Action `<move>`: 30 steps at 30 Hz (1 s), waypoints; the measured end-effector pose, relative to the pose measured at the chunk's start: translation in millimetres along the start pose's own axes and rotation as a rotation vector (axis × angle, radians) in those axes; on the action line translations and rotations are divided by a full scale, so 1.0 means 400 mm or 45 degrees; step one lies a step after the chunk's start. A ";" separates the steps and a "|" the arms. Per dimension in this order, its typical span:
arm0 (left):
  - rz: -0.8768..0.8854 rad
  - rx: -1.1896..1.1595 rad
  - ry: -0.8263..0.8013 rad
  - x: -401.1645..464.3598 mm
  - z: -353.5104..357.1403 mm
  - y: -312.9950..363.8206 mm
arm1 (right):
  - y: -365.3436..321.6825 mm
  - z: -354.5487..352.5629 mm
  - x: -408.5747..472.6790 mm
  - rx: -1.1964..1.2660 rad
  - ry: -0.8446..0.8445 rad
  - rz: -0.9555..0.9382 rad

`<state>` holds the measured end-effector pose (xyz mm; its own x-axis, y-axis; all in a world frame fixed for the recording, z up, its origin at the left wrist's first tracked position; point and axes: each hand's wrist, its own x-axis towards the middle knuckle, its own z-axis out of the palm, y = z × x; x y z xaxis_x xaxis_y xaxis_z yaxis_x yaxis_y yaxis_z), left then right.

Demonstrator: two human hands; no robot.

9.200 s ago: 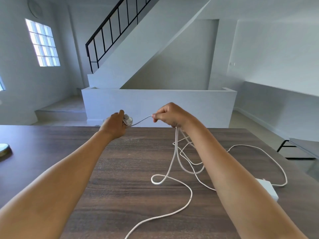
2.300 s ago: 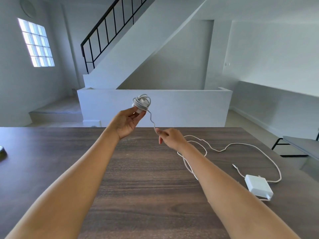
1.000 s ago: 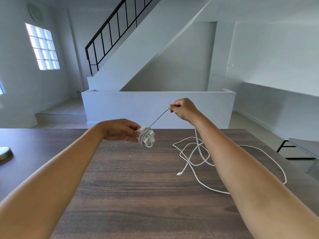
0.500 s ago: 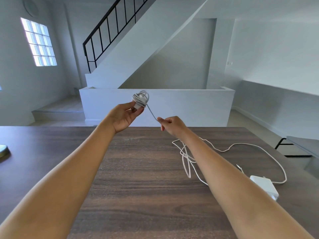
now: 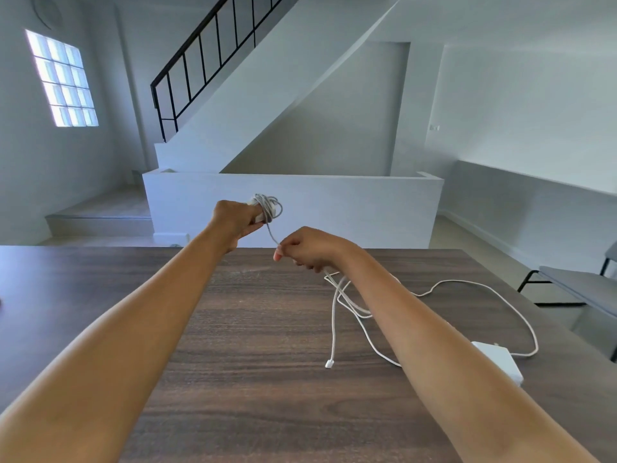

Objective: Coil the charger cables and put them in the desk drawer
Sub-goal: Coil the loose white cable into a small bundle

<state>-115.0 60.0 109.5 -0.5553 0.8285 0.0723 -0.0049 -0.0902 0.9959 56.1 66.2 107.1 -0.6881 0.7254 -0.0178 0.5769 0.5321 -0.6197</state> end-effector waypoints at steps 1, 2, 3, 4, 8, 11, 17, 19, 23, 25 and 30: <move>0.115 0.224 0.031 0.005 -0.003 -0.010 | -0.010 -0.007 -0.004 0.013 -0.021 0.003; 0.248 0.481 0.074 0.010 -0.007 -0.021 | -0.020 -0.015 -0.007 0.026 -0.046 0.000; 0.365 0.729 0.113 0.008 -0.009 -0.029 | -0.028 -0.023 -0.013 0.030 -0.069 -0.006; 0.479 0.913 0.138 0.011 -0.009 -0.040 | -0.034 -0.033 -0.017 0.027 -0.081 -0.011; 0.718 1.298 0.056 0.024 -0.026 -0.075 | -0.036 -0.083 -0.035 0.004 -0.053 -0.040; 0.715 1.448 -0.106 0.023 -0.047 -0.088 | -0.025 -0.129 -0.039 -0.007 0.084 -0.064; 0.575 1.346 -0.744 -0.029 -0.066 -0.051 | 0.014 -0.170 -0.005 -0.196 0.440 -0.131; 0.377 1.202 -0.924 -0.056 -0.069 -0.029 | 0.043 -0.165 0.017 -0.201 0.493 -0.130; -0.124 0.563 -1.236 -0.079 -0.091 0.007 | 0.103 -0.146 0.040 -0.035 0.540 -0.134; -0.177 0.337 -1.295 -0.074 -0.103 0.011 | 0.128 -0.134 0.042 0.062 0.525 -0.102; -0.112 -0.269 -1.089 -0.073 -0.096 0.020 | 0.156 -0.086 0.053 0.186 0.471 -0.027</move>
<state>-130.9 14.0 113.3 0.2658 0.9592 0.0960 -0.2191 -0.0368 0.9750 92.8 129.7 95.2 -0.4787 0.8376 0.2634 0.4776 0.5001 -0.7224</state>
